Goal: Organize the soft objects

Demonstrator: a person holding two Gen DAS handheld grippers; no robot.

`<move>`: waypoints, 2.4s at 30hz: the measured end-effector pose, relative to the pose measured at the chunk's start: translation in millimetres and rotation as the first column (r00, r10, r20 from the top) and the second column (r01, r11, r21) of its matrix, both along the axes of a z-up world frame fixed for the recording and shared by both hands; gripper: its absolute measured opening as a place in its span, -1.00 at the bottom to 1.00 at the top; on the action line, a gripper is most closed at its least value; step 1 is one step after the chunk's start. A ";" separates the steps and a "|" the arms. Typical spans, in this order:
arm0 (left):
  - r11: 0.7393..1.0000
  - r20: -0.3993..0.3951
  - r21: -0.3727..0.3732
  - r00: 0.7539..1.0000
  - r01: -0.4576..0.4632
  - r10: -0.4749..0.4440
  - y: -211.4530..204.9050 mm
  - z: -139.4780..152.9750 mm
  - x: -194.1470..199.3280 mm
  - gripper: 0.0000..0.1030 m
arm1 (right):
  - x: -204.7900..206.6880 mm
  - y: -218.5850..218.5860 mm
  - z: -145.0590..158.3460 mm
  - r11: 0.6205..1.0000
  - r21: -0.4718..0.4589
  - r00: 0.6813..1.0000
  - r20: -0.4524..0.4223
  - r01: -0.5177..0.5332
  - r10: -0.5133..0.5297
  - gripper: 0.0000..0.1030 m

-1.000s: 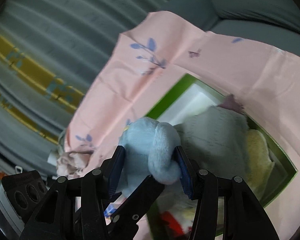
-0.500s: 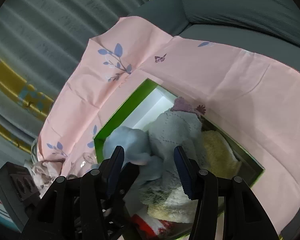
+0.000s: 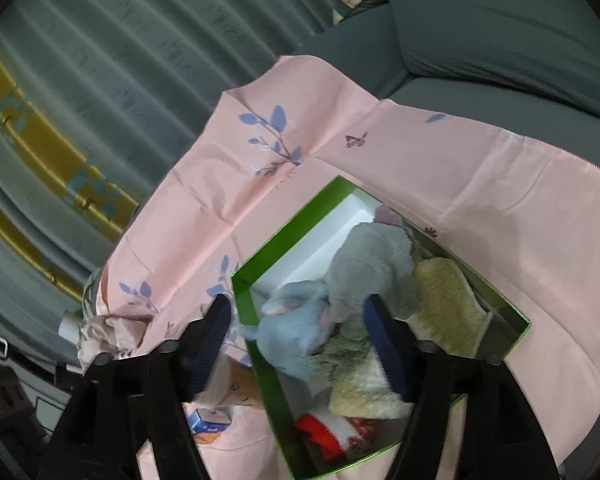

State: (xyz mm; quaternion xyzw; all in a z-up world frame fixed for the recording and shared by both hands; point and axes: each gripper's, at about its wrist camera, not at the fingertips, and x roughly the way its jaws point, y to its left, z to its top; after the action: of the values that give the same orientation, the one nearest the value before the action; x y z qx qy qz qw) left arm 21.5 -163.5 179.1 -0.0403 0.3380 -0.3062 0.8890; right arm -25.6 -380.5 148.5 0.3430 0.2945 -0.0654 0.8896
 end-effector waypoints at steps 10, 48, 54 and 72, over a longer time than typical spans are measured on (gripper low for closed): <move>0.975 -0.070 -0.006 0.973 -0.221 0.220 107.4 1.7 -17.4 0.98 | 2.3 40.8 10.5 0.987 -0.156 0.998 -0.048 -0.048 0.040 0.71; 0.710 -0.267 0.076 0.672 -0.700 0.691 322.6 -76.8 -13.5 0.97 | 183.3 394.5 -98.6 0.672 -0.244 0.654 -0.597 -0.699 0.465 0.71; 0.713 -0.313 0.049 0.667 -0.700 0.676 326.2 -77.2 -13.7 0.97 | 206.4 397.7 -115.5 0.687 -0.284 0.668 -0.634 -0.669 0.389 0.71; 0.705 -0.317 0.046 0.659 -0.708 0.682 328.4 -77.9 -13.4 0.97 | 159.0 357.1 -75.8 0.656 -0.242 0.672 -0.498 -0.715 0.548 0.45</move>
State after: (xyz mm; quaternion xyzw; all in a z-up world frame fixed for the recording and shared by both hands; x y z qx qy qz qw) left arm 8.0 164.9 101.2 -0.2501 0.4195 0.0535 0.8710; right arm 133.3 -23.4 72.7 -0.0028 0.5429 0.1279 0.8300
